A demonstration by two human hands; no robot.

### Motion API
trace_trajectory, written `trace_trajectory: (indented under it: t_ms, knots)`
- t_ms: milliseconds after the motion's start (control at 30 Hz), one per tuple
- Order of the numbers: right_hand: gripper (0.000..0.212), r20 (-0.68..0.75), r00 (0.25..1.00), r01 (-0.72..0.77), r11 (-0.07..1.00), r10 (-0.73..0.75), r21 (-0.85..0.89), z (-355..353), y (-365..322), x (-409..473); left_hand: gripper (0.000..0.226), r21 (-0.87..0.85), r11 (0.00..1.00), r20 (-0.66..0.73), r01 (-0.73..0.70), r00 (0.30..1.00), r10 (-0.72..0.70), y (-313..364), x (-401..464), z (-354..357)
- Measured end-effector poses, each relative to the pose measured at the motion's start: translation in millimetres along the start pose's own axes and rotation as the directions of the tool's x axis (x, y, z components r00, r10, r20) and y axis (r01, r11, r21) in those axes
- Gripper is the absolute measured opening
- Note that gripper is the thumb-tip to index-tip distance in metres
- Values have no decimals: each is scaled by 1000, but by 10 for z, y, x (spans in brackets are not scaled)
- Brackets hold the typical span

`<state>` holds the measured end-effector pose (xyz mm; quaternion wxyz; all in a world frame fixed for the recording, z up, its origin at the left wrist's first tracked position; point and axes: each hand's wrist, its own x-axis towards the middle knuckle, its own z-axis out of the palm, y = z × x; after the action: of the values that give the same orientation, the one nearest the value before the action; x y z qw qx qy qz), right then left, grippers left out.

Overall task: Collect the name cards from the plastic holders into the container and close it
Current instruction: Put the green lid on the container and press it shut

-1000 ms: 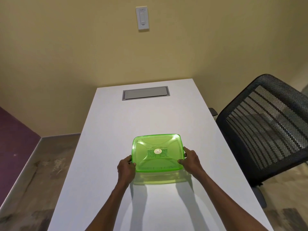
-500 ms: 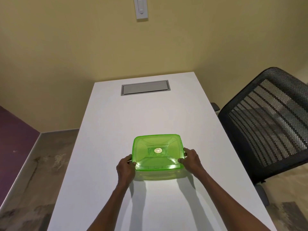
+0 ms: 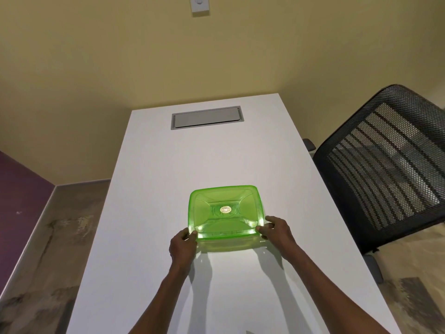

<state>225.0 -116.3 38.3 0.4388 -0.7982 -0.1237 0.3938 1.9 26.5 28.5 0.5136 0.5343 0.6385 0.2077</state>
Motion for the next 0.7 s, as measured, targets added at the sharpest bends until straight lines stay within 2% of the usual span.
trace_trajectory:
  t_ms: [100, 133, 167, 200, 267, 300, 367, 500, 600, 700]
  knots:
    - [19, -12, 999, -39, 995, 40, 94, 5, 4, -41, 15, -137, 987, -2, 78, 997, -79, -24, -32, 26]
    - [13, -15, 998, -56, 991, 58, 125, 12, 11, -41, 14, -215, 969, -14, 118, 992, -124, -7, -40, 34]
    - [16, -24, 996, -80, 985, 85, 155, 22, 17, -37, 7, -304, 939, -17, 162, 984, -176, 14, -49, 43]
    - [18, -40, 993, -99, 979, 107, 178, 31, 24, -27, 11, -375, 905, -19, 203, 974, -226, 28, -50, 50]
    - [24, -71, 990, -106, 979, 120, 173, 46, 38, 5, 32, -458, 852, -11, 255, 956, -292, 15, -6, 65]
    - [29, -78, 990, -108, 981, 121, 159, 49, 38, 25, 35, -472, 840, -10, 267, 951, -308, 13, 8, 67]
    - [32, -55, 986, -147, 977, 157, 156, 40, 21, 74, 34, -472, 832, -3, 291, 943, -332, 14, 35, 76]
    - [18, 52, 968, -251, 937, 246, 241, -18, -54, 140, 27, -475, 808, 44, 348, 927, -373, 39, 99, 52]
    - [20, 70, 978, -205, 957, 194, 205, -53, -66, 136, 23, -400, 855, 30, 331, 937, -349, 30, 121, 26]
    - [23, 32, 991, -132, 981, 129, 142, -45, -65, 118, 34, -250, 933, -13, 257, 963, -269, 57, 111, 28]
